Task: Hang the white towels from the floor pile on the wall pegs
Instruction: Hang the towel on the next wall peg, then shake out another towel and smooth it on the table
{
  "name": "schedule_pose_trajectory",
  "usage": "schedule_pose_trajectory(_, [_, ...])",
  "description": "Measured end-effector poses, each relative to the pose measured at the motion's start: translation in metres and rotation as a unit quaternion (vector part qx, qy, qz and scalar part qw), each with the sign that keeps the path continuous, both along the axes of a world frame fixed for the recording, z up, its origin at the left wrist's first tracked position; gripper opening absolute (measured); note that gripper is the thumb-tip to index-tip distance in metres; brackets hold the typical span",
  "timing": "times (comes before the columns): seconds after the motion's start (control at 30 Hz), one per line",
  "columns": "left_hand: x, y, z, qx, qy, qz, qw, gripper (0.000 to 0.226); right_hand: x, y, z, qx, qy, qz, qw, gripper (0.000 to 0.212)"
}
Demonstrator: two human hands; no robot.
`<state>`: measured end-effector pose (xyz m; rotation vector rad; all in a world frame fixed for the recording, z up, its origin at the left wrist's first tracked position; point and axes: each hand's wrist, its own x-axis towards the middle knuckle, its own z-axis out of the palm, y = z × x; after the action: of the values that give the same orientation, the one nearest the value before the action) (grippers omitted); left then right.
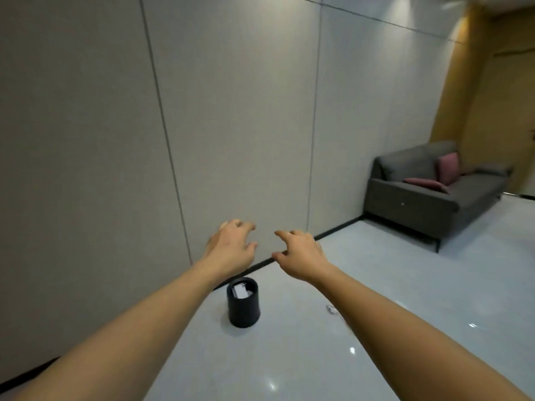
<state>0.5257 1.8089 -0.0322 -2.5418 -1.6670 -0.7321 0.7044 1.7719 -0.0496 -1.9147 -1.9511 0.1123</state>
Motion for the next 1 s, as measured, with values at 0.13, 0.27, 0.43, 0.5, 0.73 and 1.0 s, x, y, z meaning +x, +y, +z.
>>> schedule_pose_trajectory(0.13, [0.164, -0.004, -0.033, -0.039, 0.018, -0.126, 0.991, 0.047, 0.149, -0.041, -0.031, -0.034, 0.017, -0.123, 0.992, 0.059])
schedule_pose_trajectory(0.27, [0.311, -0.024, -0.06, -0.06, 0.04, -0.245, 0.967, 0.046, 0.27, -0.098, -0.065, -0.061, 0.049, -0.248, 0.965, 0.058])
schedule_pose_trajectory(0.43, [0.476, -0.056, -0.094, -0.087, 0.063, -0.393, 0.913, 0.045, 0.394, -0.166, -0.101, -0.095, 0.076, -0.39, 0.913, 0.057])
schedule_pose_trajectory(0.5, [0.536, -0.068, -0.105, -0.086, 0.073, -0.443, 0.889, 0.046, 0.437, -0.188, -0.109, -0.105, 0.085, -0.442, 0.887, 0.058])
schedule_pose_trajectory(0.73, [0.715, -0.097, -0.119, -0.103, 0.114, -0.581, 0.799, 0.048, 0.554, -0.244, -0.113, -0.12, 0.124, -0.594, 0.786, 0.057])
schedule_pose_trajectory(1.0, [0.84, -0.128, -0.132, -0.113, 0.145, -0.664, 0.725, 0.05, 0.642, -0.275, -0.121, -0.127, 0.146, -0.673, 0.714, 0.054])
